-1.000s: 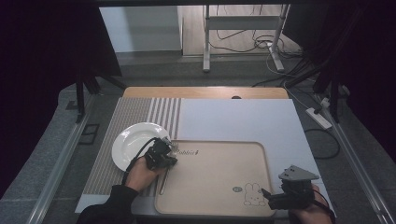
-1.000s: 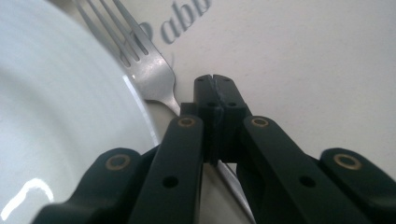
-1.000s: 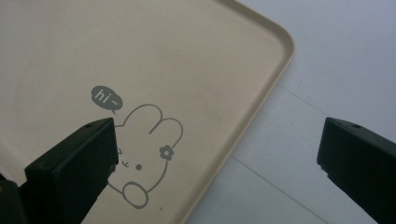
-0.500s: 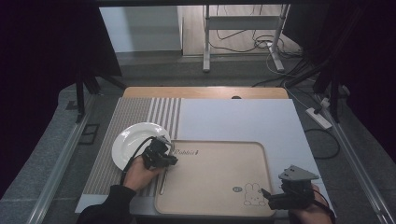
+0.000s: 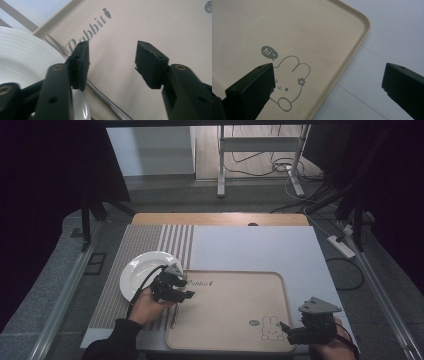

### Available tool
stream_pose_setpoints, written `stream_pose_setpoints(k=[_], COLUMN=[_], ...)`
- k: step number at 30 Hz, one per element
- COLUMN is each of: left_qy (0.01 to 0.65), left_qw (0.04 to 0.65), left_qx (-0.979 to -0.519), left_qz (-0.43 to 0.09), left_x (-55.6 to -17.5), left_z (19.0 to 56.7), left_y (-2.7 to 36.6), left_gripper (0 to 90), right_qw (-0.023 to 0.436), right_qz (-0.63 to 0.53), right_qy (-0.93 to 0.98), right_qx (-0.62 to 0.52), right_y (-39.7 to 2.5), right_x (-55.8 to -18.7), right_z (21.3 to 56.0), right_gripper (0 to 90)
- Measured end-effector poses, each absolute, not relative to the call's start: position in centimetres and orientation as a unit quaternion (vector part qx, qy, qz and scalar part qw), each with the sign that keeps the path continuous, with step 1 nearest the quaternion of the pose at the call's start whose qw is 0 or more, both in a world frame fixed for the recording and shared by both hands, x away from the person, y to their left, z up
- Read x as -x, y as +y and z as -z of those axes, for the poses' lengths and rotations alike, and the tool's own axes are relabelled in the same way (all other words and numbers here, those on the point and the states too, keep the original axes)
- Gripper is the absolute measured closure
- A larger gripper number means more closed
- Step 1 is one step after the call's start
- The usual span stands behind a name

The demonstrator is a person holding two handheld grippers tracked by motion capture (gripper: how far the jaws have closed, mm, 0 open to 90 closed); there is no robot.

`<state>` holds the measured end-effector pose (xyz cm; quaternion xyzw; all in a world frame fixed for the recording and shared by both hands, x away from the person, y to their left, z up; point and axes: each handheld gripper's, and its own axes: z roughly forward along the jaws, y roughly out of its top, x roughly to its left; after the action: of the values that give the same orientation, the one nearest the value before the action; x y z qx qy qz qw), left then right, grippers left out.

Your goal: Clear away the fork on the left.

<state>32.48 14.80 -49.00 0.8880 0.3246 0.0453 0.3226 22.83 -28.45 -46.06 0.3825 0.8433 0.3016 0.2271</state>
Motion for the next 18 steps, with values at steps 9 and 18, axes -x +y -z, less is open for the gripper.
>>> stream_pose_setpoints(k=[9, 18], left_qy=[0.341, 0.351], left_qw=[0.349, 0.362], left_qx=[-0.872, -0.863], left_qz=[-0.038, -0.023], left_x=[-32.4, -32.1], left_z=[48.7, 48.3], left_y=[16.0, 16.9], left_gripper=[26.1, 10.0], right_qw=[0.227, 0.227], right_qz=[-0.302, -0.302], right_qy=[0.843, 0.843], right_qx=[-0.383, -0.383], right_y=[-28.5, -28.5], right_x=[-22.8, -22.8], right_z=[46.1, 46.1], right_gripper=[0.0, 0.0])
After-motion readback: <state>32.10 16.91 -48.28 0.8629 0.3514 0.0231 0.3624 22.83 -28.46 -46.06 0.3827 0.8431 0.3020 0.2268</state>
